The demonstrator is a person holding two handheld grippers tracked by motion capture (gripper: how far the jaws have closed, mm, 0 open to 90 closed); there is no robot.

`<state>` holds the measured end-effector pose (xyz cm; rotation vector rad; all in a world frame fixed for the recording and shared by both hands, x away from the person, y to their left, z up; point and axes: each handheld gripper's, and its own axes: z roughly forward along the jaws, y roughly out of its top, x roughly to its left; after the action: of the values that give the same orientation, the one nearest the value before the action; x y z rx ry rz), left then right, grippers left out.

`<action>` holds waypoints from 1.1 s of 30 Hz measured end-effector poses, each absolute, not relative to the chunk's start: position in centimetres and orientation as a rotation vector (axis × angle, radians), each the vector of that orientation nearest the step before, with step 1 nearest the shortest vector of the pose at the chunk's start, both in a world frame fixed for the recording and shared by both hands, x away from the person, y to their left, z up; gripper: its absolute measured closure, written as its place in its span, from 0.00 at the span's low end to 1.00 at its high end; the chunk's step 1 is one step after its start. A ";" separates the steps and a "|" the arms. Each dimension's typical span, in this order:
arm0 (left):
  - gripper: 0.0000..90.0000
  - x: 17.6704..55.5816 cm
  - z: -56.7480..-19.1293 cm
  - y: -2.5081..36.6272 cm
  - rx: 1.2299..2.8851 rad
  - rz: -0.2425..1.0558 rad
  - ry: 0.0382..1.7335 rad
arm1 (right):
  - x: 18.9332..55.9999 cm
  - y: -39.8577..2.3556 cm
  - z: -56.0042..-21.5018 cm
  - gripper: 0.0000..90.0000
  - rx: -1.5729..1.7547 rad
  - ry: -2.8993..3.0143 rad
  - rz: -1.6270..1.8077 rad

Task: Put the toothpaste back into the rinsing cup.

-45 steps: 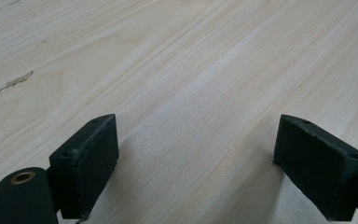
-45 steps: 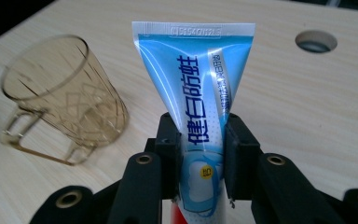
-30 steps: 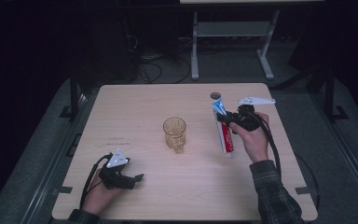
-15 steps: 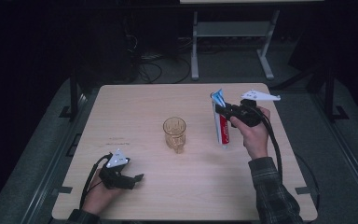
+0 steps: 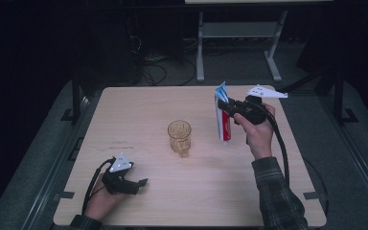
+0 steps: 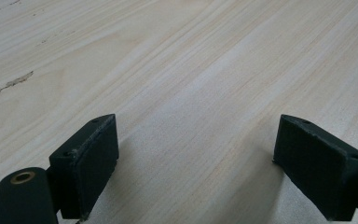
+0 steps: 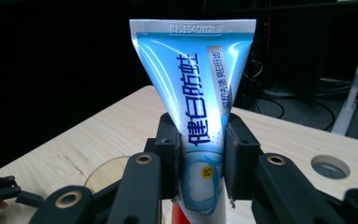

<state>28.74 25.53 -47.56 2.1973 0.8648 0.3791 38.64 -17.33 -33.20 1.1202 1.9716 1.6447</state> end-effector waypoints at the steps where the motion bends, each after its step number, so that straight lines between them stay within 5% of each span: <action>1: 0.15 28.7 -47.6 25.5 2.198 0.379 0.864 | 38.7 -17.2 -33.0 0.78 1.118 1.970 1.650; 33: 0.15 28.7 -47.6 25.5 2.199 0.380 0.863 | 40.8 -12.8 -29.6 0.78 1.000 1.938 1.764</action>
<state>28.75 25.54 -47.55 2.1994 0.8633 0.3797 40.76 -12.78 -29.63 1.0001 1.9385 1.7643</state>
